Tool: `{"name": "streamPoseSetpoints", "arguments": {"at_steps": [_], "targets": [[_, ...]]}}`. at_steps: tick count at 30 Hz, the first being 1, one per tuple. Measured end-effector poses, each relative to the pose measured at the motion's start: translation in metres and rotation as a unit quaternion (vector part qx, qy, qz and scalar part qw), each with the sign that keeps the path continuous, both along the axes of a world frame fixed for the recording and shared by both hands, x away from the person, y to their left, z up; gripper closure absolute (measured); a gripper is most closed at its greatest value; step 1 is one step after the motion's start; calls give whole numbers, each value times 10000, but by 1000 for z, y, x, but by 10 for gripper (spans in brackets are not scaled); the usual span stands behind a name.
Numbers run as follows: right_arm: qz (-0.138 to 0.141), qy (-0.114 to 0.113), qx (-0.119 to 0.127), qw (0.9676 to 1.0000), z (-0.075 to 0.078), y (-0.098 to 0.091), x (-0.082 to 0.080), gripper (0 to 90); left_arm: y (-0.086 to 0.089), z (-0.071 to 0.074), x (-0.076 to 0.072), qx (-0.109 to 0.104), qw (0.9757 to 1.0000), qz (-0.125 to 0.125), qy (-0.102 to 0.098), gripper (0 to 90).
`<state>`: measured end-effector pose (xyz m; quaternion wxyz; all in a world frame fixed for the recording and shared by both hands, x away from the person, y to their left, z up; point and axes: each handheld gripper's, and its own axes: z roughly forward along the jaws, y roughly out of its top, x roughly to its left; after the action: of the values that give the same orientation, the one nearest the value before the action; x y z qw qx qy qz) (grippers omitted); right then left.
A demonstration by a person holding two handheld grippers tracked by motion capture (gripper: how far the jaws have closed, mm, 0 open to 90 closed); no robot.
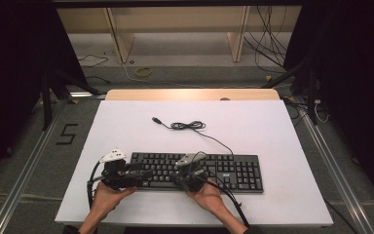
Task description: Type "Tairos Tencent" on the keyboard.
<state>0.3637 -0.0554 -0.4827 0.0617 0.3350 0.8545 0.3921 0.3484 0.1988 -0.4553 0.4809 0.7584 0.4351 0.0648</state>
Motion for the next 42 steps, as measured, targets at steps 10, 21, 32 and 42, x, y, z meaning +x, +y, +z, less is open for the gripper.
{"name": "streamPoseSetpoints", "arguments": {"at_steps": [10,21,32,42], "targets": [[-182,-79,495,9986,13,-18,1,767,-1,0,4,-3,10000,32,-10,387],[-310,-189,850,9957,29,-52,-7,502,-16,0,17,93,9999,-54,-9,440],[-423,-295,962,9940,33,-77,-19,411,-29,-4,30,331,9993,-144,109,605],[-445,-345,977,9936,34,-87,-26,396,-43,-10,40,674,9971,-328,166,836]]}}
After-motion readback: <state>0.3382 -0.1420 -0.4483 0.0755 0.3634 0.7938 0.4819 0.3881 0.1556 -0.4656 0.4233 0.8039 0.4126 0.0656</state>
